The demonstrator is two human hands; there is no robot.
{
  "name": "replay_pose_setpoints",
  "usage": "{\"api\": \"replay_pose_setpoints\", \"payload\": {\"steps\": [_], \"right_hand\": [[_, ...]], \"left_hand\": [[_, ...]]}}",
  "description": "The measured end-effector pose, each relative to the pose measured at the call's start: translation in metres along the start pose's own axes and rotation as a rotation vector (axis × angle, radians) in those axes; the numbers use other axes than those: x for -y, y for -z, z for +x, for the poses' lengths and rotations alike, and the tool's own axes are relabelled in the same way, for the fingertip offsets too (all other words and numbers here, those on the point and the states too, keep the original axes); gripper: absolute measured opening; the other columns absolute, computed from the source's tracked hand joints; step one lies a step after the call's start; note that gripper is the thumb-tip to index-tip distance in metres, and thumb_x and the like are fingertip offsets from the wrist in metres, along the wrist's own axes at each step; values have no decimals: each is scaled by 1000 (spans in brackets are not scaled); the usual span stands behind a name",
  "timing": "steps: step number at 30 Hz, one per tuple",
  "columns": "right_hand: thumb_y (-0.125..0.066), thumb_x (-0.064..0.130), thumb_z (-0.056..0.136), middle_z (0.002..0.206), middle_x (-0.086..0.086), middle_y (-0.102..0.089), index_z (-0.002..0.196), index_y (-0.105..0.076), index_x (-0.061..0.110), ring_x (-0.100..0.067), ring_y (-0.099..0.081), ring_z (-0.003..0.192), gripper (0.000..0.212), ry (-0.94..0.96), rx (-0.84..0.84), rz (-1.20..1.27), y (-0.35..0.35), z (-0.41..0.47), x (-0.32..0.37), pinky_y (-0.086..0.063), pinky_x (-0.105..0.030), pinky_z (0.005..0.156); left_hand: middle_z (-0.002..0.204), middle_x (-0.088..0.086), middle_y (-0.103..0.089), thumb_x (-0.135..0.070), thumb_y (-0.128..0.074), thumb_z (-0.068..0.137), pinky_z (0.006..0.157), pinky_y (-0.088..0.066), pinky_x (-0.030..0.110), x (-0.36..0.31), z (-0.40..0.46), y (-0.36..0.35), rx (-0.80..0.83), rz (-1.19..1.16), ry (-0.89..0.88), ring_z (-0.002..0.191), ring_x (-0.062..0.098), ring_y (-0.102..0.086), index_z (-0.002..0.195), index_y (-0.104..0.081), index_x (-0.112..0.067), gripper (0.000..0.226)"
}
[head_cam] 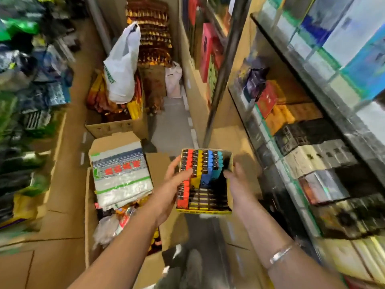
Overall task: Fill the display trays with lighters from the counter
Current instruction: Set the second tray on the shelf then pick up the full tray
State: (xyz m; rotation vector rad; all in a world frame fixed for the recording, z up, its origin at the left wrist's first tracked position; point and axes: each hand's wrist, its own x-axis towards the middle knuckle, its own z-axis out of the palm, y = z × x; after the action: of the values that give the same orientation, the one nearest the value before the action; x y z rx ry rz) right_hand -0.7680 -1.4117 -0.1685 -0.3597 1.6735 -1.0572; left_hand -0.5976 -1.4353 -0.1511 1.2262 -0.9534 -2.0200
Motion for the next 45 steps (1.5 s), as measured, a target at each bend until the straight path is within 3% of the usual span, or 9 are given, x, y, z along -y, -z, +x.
{"api": "replay_pose_setpoints", "payload": {"steps": [7, 12, 15, 20, 24, 28, 32, 36, 45], "right_hand": [[-41, 31, 100, 134, -2, -48, 143, -31, 35, -15, -47, 106, 45, -74, -235, 126, -4, 122, -14, -38, -34, 94], [-37, 40, 99, 146, -4, -38, 145, -27, 36, -28, -45, 126, 47, -115, -435, 218, 1, 206, -34, -37, -37, 101], [-35, 39, 100, 149, 0, -34, 145, -26, 34, -24, -42, 128, 46, -78, -520, 328, 4, 246, -43, -37, -39, 103], [-36, 30, 101, 119, 4, -50, 136, -39, 29, -12, -57, 82, 35, 2, -633, 596, 10, 292, -55, -45, -21, 52], [-37, 27, 100, 123, -4, -54, 128, -45, 22, -22, -58, 101, 29, 74, -766, 559, 16, 321, -58, -54, -36, 80], [-38, 35, 98, 133, -10, -44, 129, -41, 33, -29, -48, 119, 31, -7, -774, 543, 17, 339, -48, -45, -50, 95], [-37, 35, 99, 141, -8, -36, 137, -35, 34, -31, -49, 118, 38, -4, -694, 582, 8, 343, -34, -48, -34, 73], [-39, 21, 99, 127, -12, -49, 136, -39, 26, -21, -54, 91, 37, 16, -684, 571, 18, 346, -26, -45, -28, 60], [-41, 15, 99, 139, -11, -42, 143, -30, 29, -27, -53, 111, 48, 48, -598, 498, 13, 334, -35, -48, -25, 62]], "left_hand": [[113, -5, -68, -50, -49, 89, 90, -49, 35, 20, 137, -2, 101, 96, -20, 103, 14, -65, 125, -52, -41, 38], [86, 3, -71, -52, -45, 77, 73, -51, 30, 44, 227, 3, 57, 205, -14, 77, 15, -67, 96, -69, -15, 47], [68, -9, -70, -41, -45, 82, 64, -50, 21, 59, 277, -1, 49, 215, -53, 62, 4, -64, 72, -72, -32, 31], [81, 2, -73, -28, -49, 89, 83, -47, 35, 82, 348, -10, 27, 60, 68, 75, 16, -68, 84, -74, -17, 28], [60, -6, -61, -9, -41, 88, 72, -45, 27, 96, 378, -23, 10, -194, 11, 63, 11, -58, 60, -64, -17, 36], [79, -5, -61, -1, -44, 79, 77, -45, 18, 104, 385, -31, 16, -225, 0, 80, 6, -58, 74, -55, -16, 19], [74, -11, -68, 13, -37, 78, 66, -47, 7, 103, 389, -38, 85, -51, -5, 72, -5, -63, 88, -59, -11, 34], [83, -4, -67, 13, -39, 78, 73, -49, 13, 102, 398, -37, 107, -32, 28, 70, -2, -63, 98, -61, -7, 36], [104, -5, -68, 7, -46, 81, 88, -48, 22, 98, 394, -37, 213, 40, 83, 97, 6, -63, 119, -58, -16, 45]]}}
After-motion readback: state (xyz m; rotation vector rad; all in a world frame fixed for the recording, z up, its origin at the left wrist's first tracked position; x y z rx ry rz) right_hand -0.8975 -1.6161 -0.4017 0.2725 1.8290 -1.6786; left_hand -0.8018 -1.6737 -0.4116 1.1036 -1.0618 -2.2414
